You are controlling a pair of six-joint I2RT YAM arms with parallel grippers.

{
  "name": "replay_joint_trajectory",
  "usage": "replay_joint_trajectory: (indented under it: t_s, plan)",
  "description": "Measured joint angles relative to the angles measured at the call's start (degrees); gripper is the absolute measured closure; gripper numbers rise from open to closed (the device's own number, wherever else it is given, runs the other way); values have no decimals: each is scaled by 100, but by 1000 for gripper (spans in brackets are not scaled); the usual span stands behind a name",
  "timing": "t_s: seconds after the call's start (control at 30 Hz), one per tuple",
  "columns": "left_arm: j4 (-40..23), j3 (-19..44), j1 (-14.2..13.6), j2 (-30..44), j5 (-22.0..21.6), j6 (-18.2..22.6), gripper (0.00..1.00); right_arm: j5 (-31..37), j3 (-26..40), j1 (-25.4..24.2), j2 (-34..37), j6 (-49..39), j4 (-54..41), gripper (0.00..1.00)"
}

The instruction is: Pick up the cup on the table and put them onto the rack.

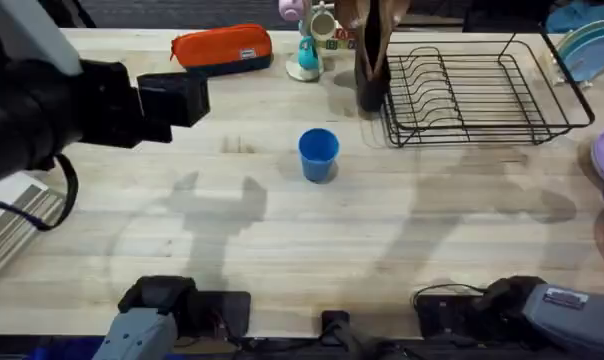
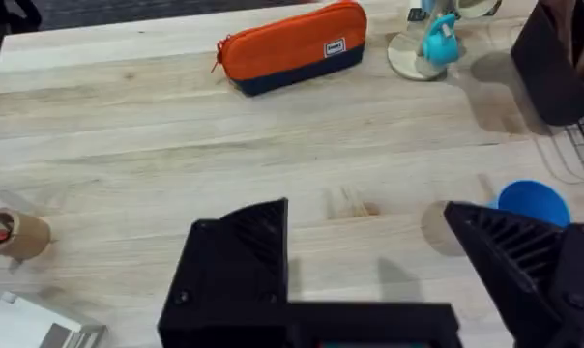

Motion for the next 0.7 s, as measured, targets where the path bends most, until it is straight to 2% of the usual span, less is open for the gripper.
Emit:
replay_joint_trajectory:
  t_s: [0.27,0.37,0.53,0.7]
  plan:
    - [0,0,0,0,-1,0,7,0,68,364,-867,26,-73,972]
    - [-1,0,0,0,0,0,7,0,70,803,-1148,22,135,971]
    - [-1,0,0,0,-1,0,7,2,72,1488,-1162,24,412,971]
    - [-3,0,0,0,0,0,8,-2,72,2310,-1162,24,1154,971]
